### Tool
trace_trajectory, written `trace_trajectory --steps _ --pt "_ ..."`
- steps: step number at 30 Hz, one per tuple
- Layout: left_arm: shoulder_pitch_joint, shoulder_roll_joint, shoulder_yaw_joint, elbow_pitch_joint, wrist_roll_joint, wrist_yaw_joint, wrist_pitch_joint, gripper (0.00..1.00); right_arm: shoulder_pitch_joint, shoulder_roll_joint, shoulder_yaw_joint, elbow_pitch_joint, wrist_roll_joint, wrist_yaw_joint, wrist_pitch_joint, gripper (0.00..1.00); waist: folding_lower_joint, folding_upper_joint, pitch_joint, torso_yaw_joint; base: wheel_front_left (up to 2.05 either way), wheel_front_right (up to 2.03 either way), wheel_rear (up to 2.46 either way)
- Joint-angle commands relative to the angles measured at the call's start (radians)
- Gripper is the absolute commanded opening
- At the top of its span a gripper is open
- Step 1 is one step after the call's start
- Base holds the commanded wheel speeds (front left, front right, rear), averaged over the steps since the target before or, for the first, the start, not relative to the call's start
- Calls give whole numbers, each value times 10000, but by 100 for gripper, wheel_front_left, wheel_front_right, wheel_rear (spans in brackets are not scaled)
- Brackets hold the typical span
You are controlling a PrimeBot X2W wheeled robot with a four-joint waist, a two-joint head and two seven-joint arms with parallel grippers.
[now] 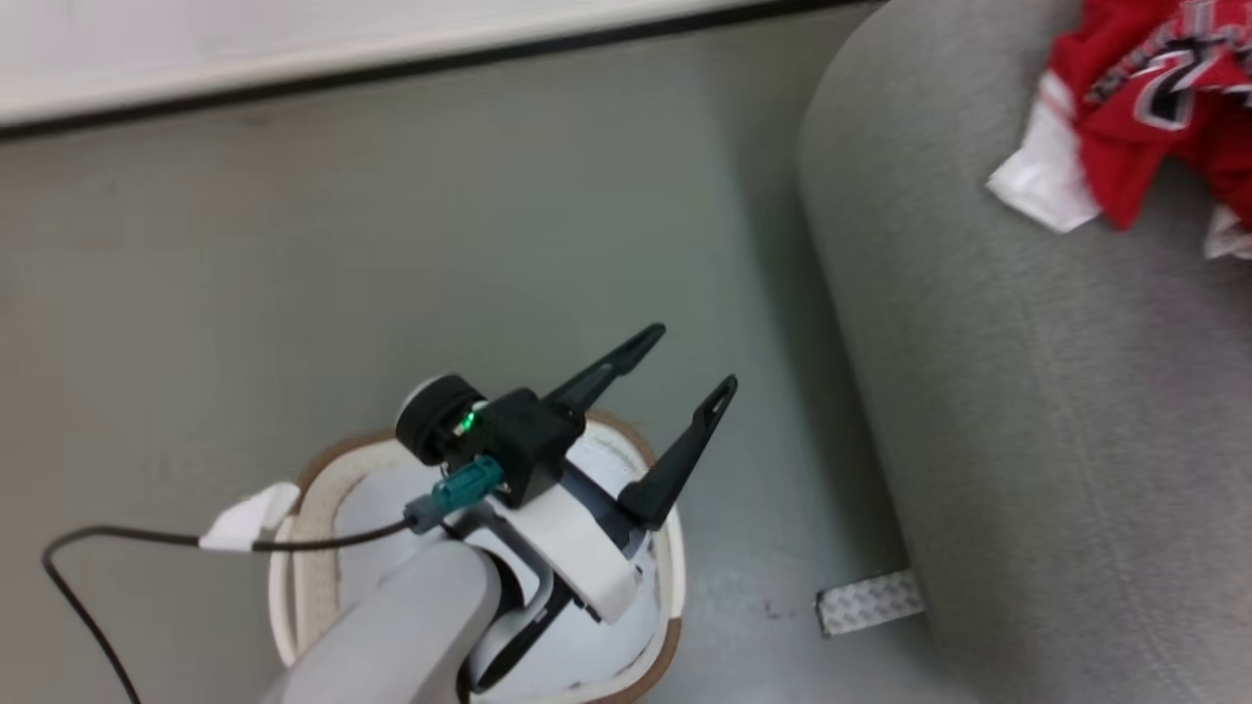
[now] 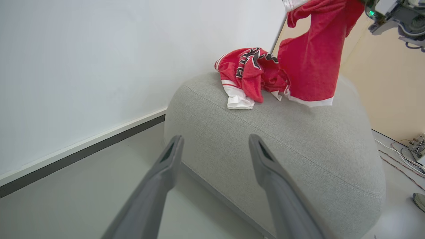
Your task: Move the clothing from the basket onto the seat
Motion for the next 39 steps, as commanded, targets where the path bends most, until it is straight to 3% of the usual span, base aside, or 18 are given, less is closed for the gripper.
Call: trace_trajectory --steps 1,7,9,12,14,15,16,21,29,34,39 --pt "-161 85 63 -17 42 32 -53 100 -245 -100 -6 451 -116 -23 125 0 -3 -1 783 645 0 0 0" --pt "-388 75 163 70 5 58 -197 100 -837 -560 919 2757 -524 -23 1147 0 -3 -1 1181 1001 0 0 0" --pt "-406 66 166 131 -19 59 -251 100 -889 -635 1167 3319 -657 -23 1290 20 -3 -1 1168 1045 0 0 0" --pt "-474 37 189 191 -66 90 -325 100 -1038 -705 1558 3929 -644 -23 1439 33 -3 -1 1108 1084 0 0 0" --pt "-478 39 219 247 -105 125 -373 100 -1086 -737 1762 4166 -533 -23 1294 51 -3 -1 1018 1068 0 0 0" --pt "-463 49 227 288 -125 137 -395 100 -1085 -731 1890 4243 -464 -23 1235 83 -3 -1 958 1044 0 0 0" --pt "-442 63 240 332 -160 142 -430 100 -1078 -719 2008 4319 -412 -23 1170 100 -3 -1 880 1017 0 0 0" --pt "-141 84 269 612 -322 182 -590 100 -818 -758 2821 4451 -209 -23 1021 100 -3 -1 119 885 0 0 0" --pt "967 263 574 1065 -809 512 -935 100 483 -1159 3934 3743 675 -23 1182 100 -3 -1 -2108 810 0 0 0" --pt "1687 543 1154 891 -1230 946 -1119 100 1581 -1500 3844 2419 1282 -23 878 100 -3 -1 -3195 1092 0 0 0" --pt "2405 860 1935 605 -1652 1438 -1291 100 2808 -1054 3030 675 1302 -23 107 100 -3 -1 -4068 1413 0 0 0"
